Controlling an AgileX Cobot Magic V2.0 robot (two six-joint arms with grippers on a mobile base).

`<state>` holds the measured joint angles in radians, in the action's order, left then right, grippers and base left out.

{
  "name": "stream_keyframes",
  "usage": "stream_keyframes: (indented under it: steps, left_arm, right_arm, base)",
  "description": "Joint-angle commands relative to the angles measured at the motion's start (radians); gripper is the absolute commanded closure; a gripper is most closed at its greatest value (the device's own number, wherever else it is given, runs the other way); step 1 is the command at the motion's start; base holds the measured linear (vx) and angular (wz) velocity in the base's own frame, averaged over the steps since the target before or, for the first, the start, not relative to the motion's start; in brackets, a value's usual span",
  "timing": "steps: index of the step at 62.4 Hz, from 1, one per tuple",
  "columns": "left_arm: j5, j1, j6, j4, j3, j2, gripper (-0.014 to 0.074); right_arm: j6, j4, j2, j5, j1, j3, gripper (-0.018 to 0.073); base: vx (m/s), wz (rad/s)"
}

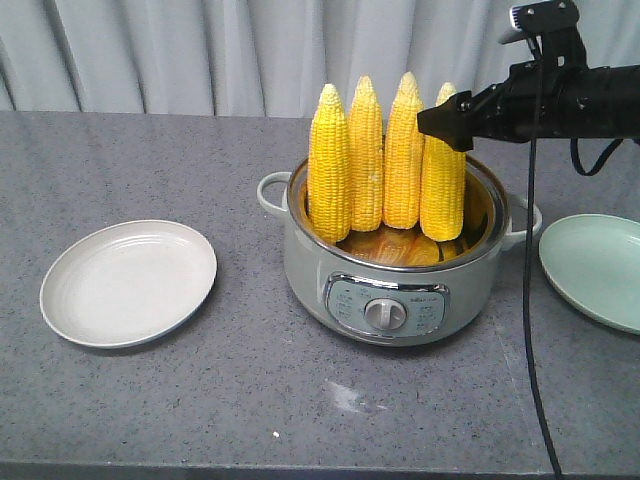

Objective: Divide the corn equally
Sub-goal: 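Move the right gripper to the corn cob nearest the green plate and close, then lift the grasped corn cob out of the pot with the right gripper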

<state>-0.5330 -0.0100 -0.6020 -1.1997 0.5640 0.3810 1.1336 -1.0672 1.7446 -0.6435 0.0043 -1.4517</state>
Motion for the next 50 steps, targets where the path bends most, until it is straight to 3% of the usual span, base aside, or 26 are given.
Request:
stream_keyframes:
  steps: [1, 8, 15, 38, 50]
  left_arm:
    - [0.018, 0.004, -0.001, -0.046, 0.033, 0.013, 0.0094]
    - [0.018, 0.004, -0.001, -0.046, 0.033, 0.013, 0.0094]
    - [0.018, 0.004, -0.001, -0.046, 0.033, 0.013, 0.0094]
    - [0.019, 0.004, -0.001, -0.046, 0.033, 0.013, 0.0094]
    - [0.021, 0.004, -0.001, -0.046, 0.033, 0.013, 0.0094]
  right_arm:
    - [0.035, -0.057, -0.026, 0.016, -0.004, -0.035, -0.0093]
    - [0.066, -0.057, -0.015, 0.010, -0.004, -0.035, -0.0055]
    - [0.089, -0.058, -0.013, 0.009, -0.004, -0.035, 0.0038]
    - [0.100, -0.064, -0.019, -0.024, -0.004, -0.035, 0.0575]
    - [0.107, -0.119, -0.085, -0.002, -0.005, -0.035, 0.0568]
  base:
    - [0.00, 0.00]
    - [0.00, 0.00]
    - [0.00, 0.00]
    - [0.00, 0.00]
    - [0.00, 0.00]
